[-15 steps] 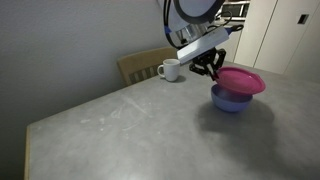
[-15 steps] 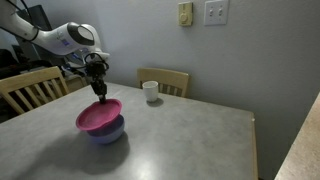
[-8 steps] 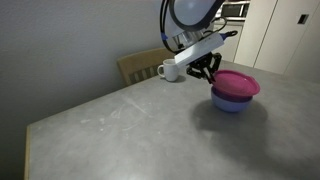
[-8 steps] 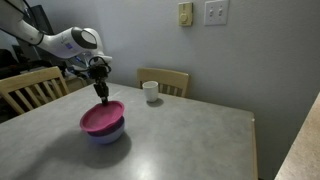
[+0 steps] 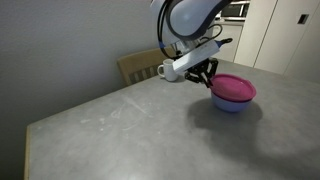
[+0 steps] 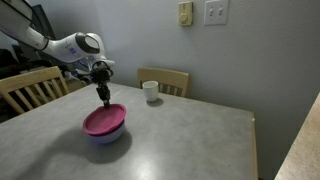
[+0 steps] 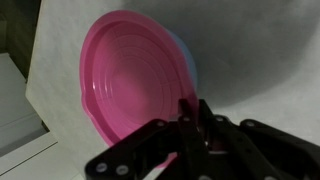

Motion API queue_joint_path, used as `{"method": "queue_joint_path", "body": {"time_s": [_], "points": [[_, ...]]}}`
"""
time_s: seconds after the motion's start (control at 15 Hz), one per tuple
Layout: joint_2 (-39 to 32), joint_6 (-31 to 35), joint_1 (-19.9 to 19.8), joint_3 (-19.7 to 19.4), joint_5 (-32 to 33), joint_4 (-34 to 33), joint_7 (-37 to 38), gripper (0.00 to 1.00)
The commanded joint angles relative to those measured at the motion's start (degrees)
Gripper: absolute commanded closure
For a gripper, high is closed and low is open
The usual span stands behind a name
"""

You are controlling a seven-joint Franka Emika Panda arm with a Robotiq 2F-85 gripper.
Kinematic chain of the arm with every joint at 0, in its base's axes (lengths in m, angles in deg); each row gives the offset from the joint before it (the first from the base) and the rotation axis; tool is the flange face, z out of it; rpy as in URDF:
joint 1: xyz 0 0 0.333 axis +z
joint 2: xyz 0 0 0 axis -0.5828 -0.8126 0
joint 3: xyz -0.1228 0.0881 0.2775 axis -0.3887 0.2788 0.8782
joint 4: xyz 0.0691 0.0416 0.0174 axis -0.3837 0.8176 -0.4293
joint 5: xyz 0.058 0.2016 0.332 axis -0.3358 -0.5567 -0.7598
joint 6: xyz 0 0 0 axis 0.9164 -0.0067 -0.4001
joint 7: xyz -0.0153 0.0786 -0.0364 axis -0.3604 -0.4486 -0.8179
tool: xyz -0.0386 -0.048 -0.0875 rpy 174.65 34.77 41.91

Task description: Place the pink plate on top of the blue bowl

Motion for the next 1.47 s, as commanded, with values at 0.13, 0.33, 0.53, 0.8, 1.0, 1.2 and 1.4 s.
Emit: {"method": "queue_joint_path", "body": {"time_s": [0.13,0.33,0.53,0.8,1.0,1.2,1.4], "points": [[-1.31,-1.06,-0.23,-0.41,-1.08,-1.72,-1.92,0.97],[-1.28,-1.05,-0.31,-0.49,-1.10,-1.51,-1.87,0.97],[-1.17,-0.84,-0.41,-0.55,-1.13,-1.18,-1.79,0.97],[-1.35,-0.36,-0.60,-0.64,-1.26,-0.95,-1.77,0.97],[-1.69,-0.31,-0.62,-0.67,-1.28,-1.06,-1.81,0.97],[-1.91,-0.35,-0.62,-0.68,-1.32,-1.25,-1.85,0.97],[-1.88,-0.39,-0.64,-0.66,-1.54,-1.30,-1.64,0.63]]}}
